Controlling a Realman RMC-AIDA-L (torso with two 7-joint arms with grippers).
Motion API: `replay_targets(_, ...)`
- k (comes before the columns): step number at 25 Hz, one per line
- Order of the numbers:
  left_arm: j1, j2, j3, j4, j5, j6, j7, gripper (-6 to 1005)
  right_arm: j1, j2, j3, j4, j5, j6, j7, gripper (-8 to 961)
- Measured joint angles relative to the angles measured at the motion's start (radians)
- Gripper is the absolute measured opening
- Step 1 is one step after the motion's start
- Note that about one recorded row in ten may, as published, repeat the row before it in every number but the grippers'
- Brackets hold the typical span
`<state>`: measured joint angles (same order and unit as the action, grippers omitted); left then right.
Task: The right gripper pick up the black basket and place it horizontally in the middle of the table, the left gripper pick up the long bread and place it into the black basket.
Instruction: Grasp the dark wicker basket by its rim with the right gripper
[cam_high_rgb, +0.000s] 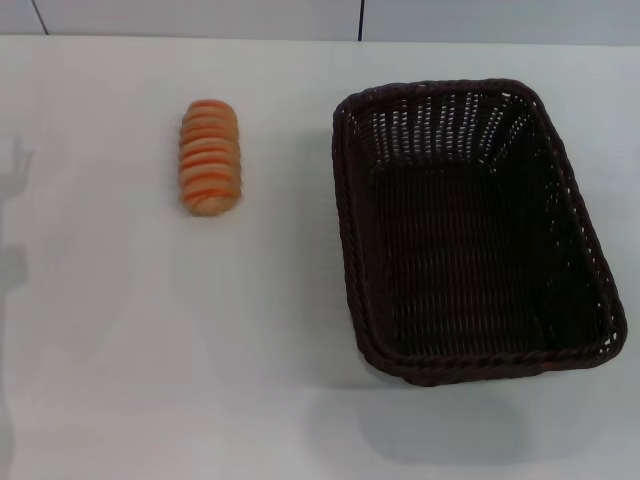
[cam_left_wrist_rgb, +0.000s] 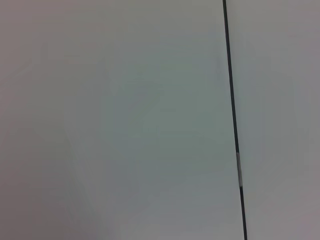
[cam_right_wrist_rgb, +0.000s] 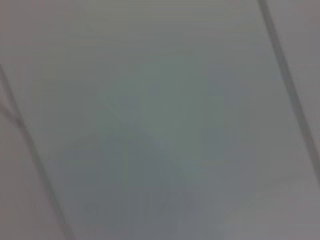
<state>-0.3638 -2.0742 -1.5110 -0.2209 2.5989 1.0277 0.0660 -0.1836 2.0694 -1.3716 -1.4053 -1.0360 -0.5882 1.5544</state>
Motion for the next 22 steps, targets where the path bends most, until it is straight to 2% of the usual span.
replay_targets(1,-0.002,0.0,0.0,0.0,0.0,0.0,0.0,843,0.008,-0.006,0.024,-0.03,-0.17,-0.059,0.219,701)
replay_targets(2,-0.003,0.0,0.0,0.0,0.0,-0.001,0.0,842,0.008,-0.006,0.024,-0.03,-0.17,-0.059,0.219,701)
replay_targets(3,-0.003,0.0,0.0,0.0,0.0,-0.001,0.0,842,0.019,-0.011,0.045,-0.04,-0.261,-0.103,0.332,701)
replay_targets(6,-0.013,0.001,0.0,0.0,-0.001,-0.002,0.0,842,0.093,-0.02,0.154,-0.045,-0.511,-0.33,0.642,699)
replay_targets(8,-0.015,0.001,0.0,0.0,0.0,-0.002,0.0,842,0.146,-0.018,0.223,-0.029,-0.606,-0.457,0.75,697)
replay_targets(11,-0.022,0.002,0.0,0.002,-0.001,-0.005,0.0,841,0.224,-0.001,0.281,0.034,-0.684,-0.571,0.786,694)
replay_targets(22,-0.025,0.002,0.0,0.002,0.0,-0.014,0.0,840,0.375,-0.001,0.288,0.215,-0.791,-0.6,0.783,684)
